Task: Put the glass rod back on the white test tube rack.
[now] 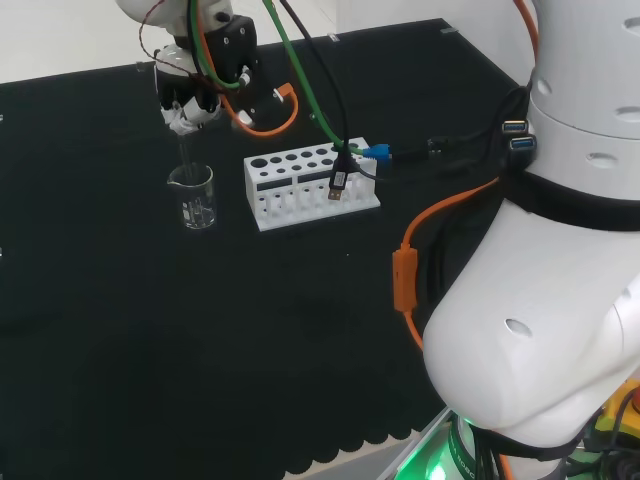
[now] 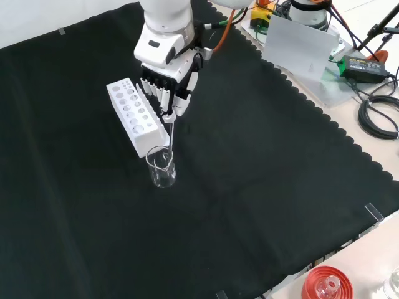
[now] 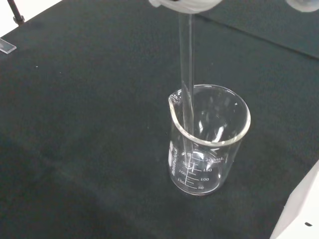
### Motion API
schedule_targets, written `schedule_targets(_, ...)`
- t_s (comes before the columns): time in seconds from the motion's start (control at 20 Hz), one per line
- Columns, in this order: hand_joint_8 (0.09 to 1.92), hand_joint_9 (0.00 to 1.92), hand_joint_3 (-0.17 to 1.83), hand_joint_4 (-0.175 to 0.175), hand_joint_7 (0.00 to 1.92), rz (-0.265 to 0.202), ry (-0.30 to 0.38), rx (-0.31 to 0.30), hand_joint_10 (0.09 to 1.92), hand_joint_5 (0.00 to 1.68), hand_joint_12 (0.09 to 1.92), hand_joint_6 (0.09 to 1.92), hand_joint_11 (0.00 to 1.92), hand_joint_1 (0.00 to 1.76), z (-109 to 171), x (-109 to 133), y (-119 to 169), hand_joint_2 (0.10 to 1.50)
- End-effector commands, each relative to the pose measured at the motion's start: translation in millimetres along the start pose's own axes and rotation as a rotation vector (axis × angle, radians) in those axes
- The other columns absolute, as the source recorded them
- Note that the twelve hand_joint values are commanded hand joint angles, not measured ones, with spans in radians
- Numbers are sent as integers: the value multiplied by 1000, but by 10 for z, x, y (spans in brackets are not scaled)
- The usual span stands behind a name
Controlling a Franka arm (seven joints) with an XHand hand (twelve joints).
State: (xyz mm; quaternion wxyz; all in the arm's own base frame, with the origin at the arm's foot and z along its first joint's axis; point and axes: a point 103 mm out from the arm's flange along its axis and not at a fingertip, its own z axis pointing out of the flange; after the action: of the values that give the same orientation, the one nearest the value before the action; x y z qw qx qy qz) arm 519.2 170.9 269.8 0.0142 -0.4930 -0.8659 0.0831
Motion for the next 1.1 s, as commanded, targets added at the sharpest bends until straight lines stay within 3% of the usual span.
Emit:
schedule_targets(0.05,87,1633,-175,-174,1615,-4,-15,-7,532,1277,892,418,1553,1324,-111,39,16,1034)
schedule_targets(0.6,87,1632,-175,-173,1615,5,-3,-42,532,1276,892,420,1552,1324,-360,62,8,1034)
schedule_targets(1.1,87,1632,-175,-173,1615,32,-23,-71,533,1276,892,420,1552,1323,-681,-160,-104,1034)
